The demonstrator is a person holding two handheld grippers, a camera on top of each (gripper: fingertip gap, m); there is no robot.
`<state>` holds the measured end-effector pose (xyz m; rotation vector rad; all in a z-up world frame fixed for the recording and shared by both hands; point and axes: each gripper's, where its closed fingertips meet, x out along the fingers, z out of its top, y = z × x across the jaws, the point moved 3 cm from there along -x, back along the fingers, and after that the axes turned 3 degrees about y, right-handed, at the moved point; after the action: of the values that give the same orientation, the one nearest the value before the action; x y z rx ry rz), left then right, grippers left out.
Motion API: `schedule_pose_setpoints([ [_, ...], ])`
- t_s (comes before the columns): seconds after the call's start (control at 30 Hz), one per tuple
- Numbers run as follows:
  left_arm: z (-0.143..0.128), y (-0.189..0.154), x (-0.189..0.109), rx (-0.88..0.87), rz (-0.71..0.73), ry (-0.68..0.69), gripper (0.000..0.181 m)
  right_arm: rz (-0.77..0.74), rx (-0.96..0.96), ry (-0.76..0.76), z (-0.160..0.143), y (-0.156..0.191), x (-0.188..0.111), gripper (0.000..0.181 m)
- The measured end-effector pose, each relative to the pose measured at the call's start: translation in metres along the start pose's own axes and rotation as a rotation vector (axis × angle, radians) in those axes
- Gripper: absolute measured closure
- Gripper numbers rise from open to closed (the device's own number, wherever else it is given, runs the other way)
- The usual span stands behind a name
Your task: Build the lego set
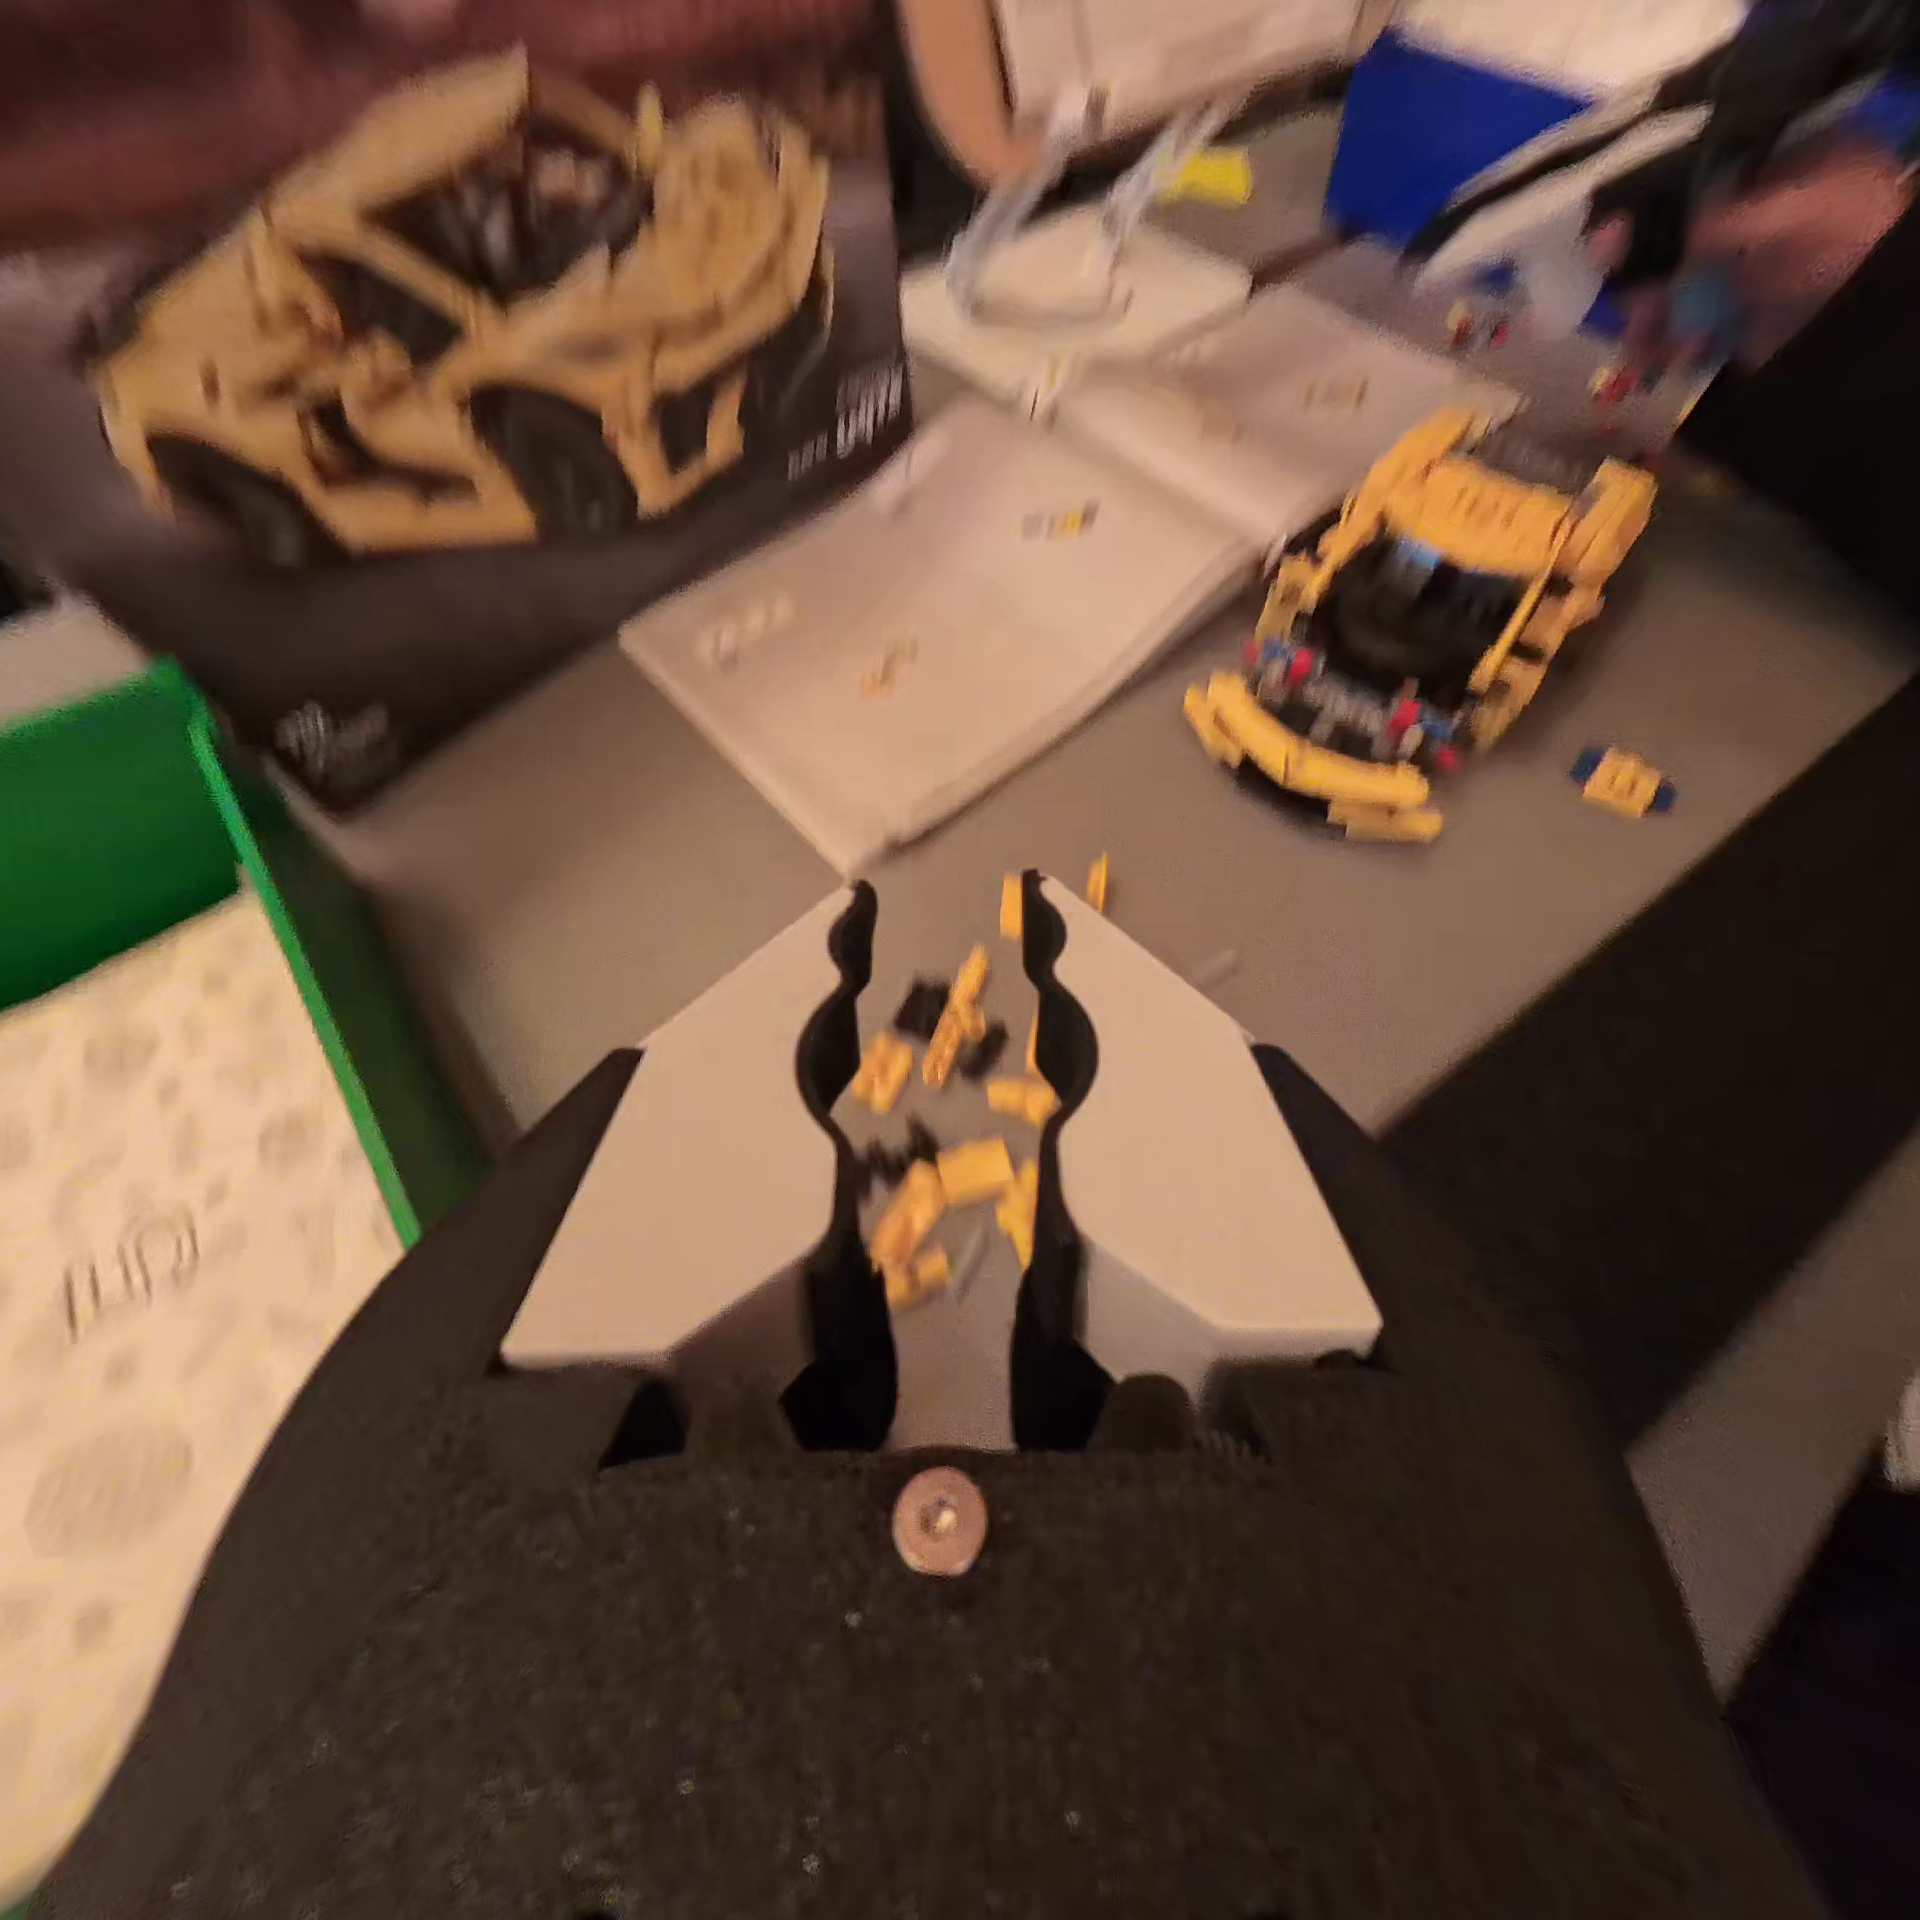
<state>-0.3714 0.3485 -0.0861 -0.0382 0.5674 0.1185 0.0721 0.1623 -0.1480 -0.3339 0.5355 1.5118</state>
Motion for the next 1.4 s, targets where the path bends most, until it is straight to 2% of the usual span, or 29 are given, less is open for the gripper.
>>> schedule_pose_setpoints([
  [0.1,-0.034,-0.013,-0.009,-0.092,-0.026,0.04,0.153,-0.002,-0.003,-0.003,0.001,0.001,-0.001,0.141],
  [0.23,-0.068,-0.012,0.012,-0.115,0.097,0.144,0.153,0.009,-0.013,0.015,-0.003,0.005,0.005,0.141],
  [0.4,-0.08,-0.01,0.062,0.034,0.142,0.257,0.154,0.01,-0.051,0.043,-0.007,0.01,0.01,0.142],
  [0.5,-0.088,-0.003,0.081,0.042,0.064,0.362,0.153,0.011,-0.051,0.045,-0.008,0.009,0.01,0.143],
  [0.6,-0.097,0.002,0.087,0.053,-0.01,0.458,0.154,0.021,-0.037,0.044,-0.009,0.008,0.01,0.143],
  [0.97,-0.101,0.011,0.096,0.227,-0.095,0.554,0.166,0.047,-0.031,0.086,-0.018,0.008,0.016,0.144],
  [1.03,-0.1,0.011,0.1,0.237,-0.105,0.551,0.173,0.05,-0.03,0.09,-0.02,0.008,0.017,0.144],
  [1.17,-0.1,0.005,0.102,0.238,-0.155,0.567,0.174,0.06,-0.018,0.081,-0.019,0.007,0.016,0.145],
  [1.3,-0.097,0.005,0.096,0.214,-0.153,0.551,0.174,0.064,0.003,0.059,-0.016,0.004,0.013,0.146],
  [1.4,-0.078,0.003,0.084,0.168,-0.133,0.461,0.174,0.066,0.013,0.043,-0.014,0.003,0.01,0.146],
])
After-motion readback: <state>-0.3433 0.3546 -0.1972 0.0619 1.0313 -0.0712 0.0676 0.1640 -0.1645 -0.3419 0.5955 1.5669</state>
